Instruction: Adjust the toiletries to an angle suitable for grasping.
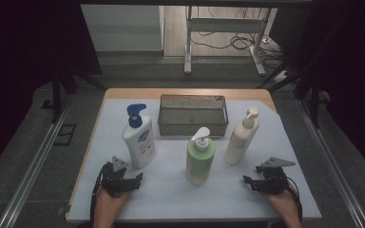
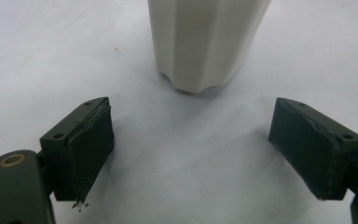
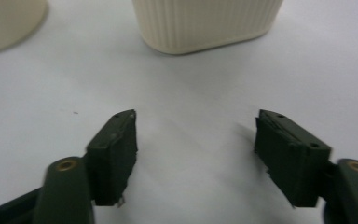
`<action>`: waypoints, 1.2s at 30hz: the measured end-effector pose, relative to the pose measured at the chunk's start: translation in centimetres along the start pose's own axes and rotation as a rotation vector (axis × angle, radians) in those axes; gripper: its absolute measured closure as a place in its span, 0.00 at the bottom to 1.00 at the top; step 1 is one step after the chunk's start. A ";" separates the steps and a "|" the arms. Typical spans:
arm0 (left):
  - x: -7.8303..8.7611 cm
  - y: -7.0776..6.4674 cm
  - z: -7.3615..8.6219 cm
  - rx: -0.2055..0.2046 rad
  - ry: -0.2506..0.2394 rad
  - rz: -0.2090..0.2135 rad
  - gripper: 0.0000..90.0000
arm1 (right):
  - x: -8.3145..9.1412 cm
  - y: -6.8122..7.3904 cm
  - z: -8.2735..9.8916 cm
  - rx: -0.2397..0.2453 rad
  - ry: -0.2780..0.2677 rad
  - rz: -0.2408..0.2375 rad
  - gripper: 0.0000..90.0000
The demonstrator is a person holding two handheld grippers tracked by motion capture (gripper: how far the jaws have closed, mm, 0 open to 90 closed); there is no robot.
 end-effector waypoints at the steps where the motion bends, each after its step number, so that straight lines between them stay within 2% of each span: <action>1: 0.0 0.0 0.0 0.000 0.000 0.000 0.15 | 0.0 0.0 -0.1 -0.001 -0.002 -0.003 0.38; 9: 0.0 0.0 0.0 -0.004 0.000 -0.001 0.15 | 0.5 0.7 -1.0 -0.009 -0.026 -0.048 0.54; 12: 0.0 0.0 0.0 -0.004 -0.001 -0.001 0.15 | 0.6 1.2 -1.5 -0.017 -0.046 -0.077 0.63; 14: 0.0 0.0 0.0 -0.004 -0.001 -0.001 0.15 | 0.6 1.5 -1.9 0.000 -0.060 -0.082 0.71; 22: 0.0 0.0 0.0 -0.003 -0.002 -0.003 0.15 | 0.6 2.7 -3.4 0.016 -0.117 -0.097 0.98; 27: 0.0 0.0 0.0 -0.004 -0.003 -0.003 0.16 | 0.2 3.5 -4.4 -0.003 -0.129 -0.106 1.00; 36: 0.0 0.0 0.0 -0.008 -0.002 -0.003 0.16 | -1.3 4.9 -6.2 0.002 -0.147 -0.088 1.00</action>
Point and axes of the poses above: each handheld gripper's, and its own axes: x roughly backward along the jaws, z roughly out of its underside, y roughly to its left, the point moved 4 cm from there along -x, roughly forward along the jaws, and after that the axes turned 6 degrees about -y, right-handed, at the moved point
